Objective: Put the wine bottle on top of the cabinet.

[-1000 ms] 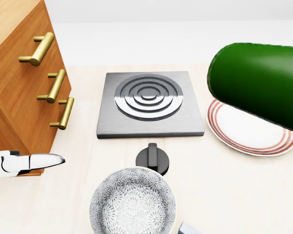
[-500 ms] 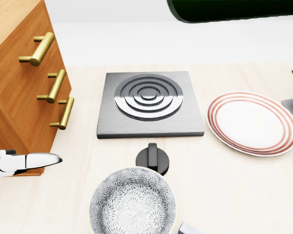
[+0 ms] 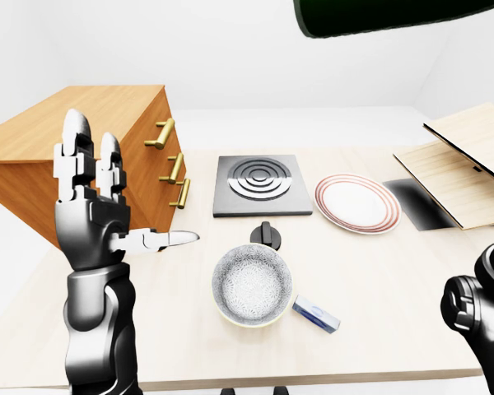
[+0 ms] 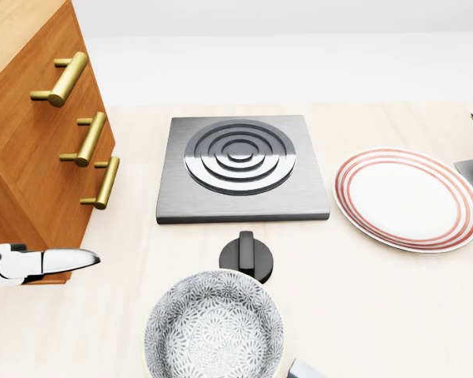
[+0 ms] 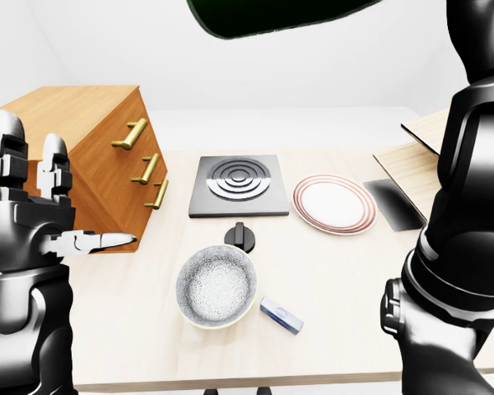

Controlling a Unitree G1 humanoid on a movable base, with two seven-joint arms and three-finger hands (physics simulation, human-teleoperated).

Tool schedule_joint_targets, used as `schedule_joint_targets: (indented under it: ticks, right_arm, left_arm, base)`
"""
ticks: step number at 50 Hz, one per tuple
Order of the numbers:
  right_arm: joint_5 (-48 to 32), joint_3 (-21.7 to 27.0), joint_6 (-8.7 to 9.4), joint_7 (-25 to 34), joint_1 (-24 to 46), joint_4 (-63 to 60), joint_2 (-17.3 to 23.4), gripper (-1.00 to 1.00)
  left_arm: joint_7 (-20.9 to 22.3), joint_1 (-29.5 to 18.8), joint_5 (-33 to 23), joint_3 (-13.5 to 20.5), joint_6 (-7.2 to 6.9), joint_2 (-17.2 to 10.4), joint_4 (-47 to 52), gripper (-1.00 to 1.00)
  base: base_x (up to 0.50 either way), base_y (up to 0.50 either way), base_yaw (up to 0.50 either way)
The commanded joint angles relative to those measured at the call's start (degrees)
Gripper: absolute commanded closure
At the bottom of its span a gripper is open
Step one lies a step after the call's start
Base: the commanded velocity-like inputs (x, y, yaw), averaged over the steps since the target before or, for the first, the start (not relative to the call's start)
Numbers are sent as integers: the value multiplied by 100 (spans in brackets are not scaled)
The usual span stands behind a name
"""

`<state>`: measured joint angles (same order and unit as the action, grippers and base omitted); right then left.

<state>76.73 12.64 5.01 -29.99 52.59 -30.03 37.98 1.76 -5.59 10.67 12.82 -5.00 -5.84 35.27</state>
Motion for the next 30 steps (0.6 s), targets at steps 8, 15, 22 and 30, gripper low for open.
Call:
schedule_joint_targets:
  ticks: [8,15,22,30]
  right_arm:
    - [567,42,-1,-1,261,68,-270,100]
    - [515,62,-1,-1,137,-19,-323,100]
    - [376,100,-1,-1,65,-75,-333,100]
    - [-185,76,-1,-1,-89,-223,-485,100]
  left_arm:
    - [7,-19,55,76,0,-32,33,-100]
    - [-9,-44,70,83,0,-49,78,-100]
    - [-116,254,-165,144,0,-108,1225,-100]
    - [46,316,-268,401,0,-36,2196,-100]
  base:
    - [0,0,0]
    - [0,0,0]
    - [0,0,0]
    - [0,0,0]
